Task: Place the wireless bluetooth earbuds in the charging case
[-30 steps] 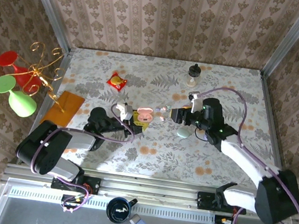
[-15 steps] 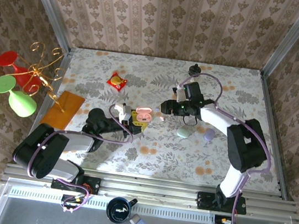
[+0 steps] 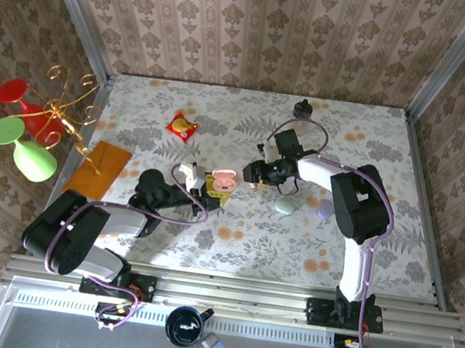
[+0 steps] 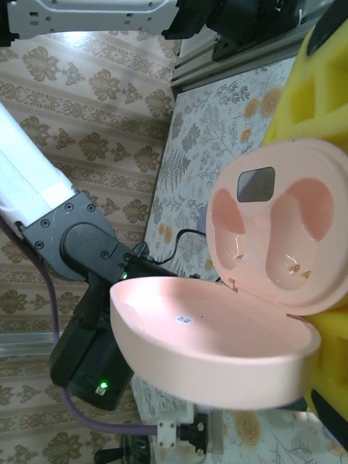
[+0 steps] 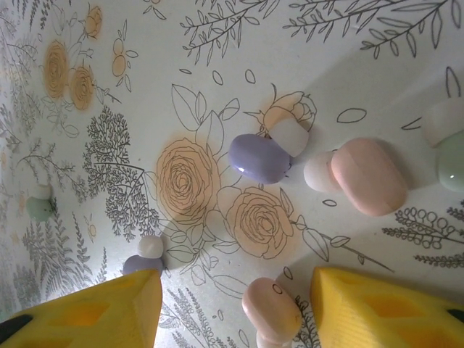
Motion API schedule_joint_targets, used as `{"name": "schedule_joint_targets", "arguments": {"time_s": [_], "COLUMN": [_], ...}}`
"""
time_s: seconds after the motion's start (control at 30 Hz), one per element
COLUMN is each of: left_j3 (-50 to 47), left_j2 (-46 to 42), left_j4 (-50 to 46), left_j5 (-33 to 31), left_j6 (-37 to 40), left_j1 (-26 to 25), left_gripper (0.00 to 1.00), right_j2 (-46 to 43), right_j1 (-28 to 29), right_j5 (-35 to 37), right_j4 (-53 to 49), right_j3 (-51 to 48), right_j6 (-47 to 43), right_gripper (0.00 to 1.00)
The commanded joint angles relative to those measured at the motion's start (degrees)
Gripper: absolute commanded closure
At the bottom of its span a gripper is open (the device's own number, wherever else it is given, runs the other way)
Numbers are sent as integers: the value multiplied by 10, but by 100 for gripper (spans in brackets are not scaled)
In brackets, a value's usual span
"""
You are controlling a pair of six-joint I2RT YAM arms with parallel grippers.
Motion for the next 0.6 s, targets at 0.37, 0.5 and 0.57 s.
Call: {"name": "schedule_joint_targets", "arguments": {"time_s": [0.37,0.5,0.57], "left_j3": [9,11,12], "left_j2": [7,7,7], "left_j4": [12,13,12], "left_j5": [6,7,7], "left_j6": [12,11,11], "left_j1": [-13,-15,-15], "left_gripper": [69,69,69], "right_j2": [3,1,1], "right_j1": [5,4,4], "right_j5": [-40,-38,-37], "right_j4": [-13,-14,-13], "right_j3": [-23,-29,-31], "right_j6": [-20,-19,-18], "right_gripper": [56,59,62]}}
